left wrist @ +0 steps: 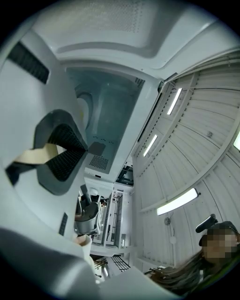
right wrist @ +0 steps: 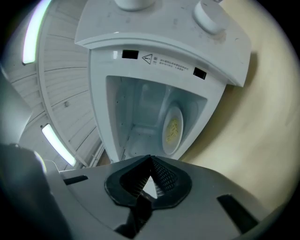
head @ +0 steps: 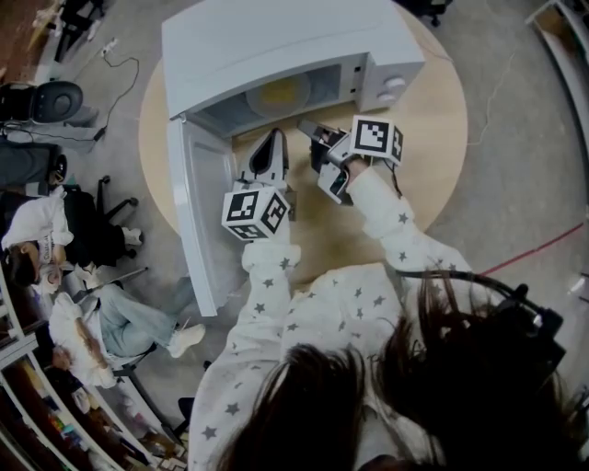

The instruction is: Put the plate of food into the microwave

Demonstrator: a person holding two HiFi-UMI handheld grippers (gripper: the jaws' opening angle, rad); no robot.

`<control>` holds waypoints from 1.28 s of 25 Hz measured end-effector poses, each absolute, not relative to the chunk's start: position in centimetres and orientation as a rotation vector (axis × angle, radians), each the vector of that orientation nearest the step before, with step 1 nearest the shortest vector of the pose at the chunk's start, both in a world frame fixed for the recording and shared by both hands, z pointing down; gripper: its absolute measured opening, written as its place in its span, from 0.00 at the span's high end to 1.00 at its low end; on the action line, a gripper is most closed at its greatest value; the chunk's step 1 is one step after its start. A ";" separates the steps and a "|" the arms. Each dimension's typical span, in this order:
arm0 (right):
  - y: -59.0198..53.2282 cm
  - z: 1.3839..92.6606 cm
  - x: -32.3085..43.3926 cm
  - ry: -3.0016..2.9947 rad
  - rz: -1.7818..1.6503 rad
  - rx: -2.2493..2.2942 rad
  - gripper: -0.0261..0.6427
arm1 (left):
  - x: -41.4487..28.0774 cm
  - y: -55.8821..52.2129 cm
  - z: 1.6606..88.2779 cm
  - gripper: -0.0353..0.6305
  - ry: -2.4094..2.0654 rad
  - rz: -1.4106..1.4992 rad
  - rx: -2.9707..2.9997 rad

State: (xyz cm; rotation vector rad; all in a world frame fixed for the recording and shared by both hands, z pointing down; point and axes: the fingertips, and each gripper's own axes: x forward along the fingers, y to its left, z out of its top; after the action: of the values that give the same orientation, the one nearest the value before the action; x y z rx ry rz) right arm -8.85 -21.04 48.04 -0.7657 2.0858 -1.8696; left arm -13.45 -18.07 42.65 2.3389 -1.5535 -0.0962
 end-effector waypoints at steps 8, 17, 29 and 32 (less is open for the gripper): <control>-18.8 44.0 -7.7 2.168 -1.838 -0.624 0.95 | -11.6 -16.6 40.1 0.94 -1.526 -0.114 2.420; -12.9 38.3 -3.7 2.290 -1.699 -0.446 0.95 | -7.5 -11.2 35.5 0.94 -1.435 -0.143 2.516; -7.7 35.6 -2.8 2.247 -1.627 -0.289 0.95 | -6.6 -7.6 33.6 0.94 -1.448 -0.123 2.538; -7.9 36.1 -2.5 2.212 -1.639 -0.290 0.95 | -6.7 -7.8 33.7 0.94 -1.457 -0.122 2.531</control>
State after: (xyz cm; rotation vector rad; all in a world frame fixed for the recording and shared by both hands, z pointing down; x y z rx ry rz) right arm -2.50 -7.87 36.14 -0.2900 2.2123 -1.6387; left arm -6.73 -7.83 33.73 2.5312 -1.4571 -0.1216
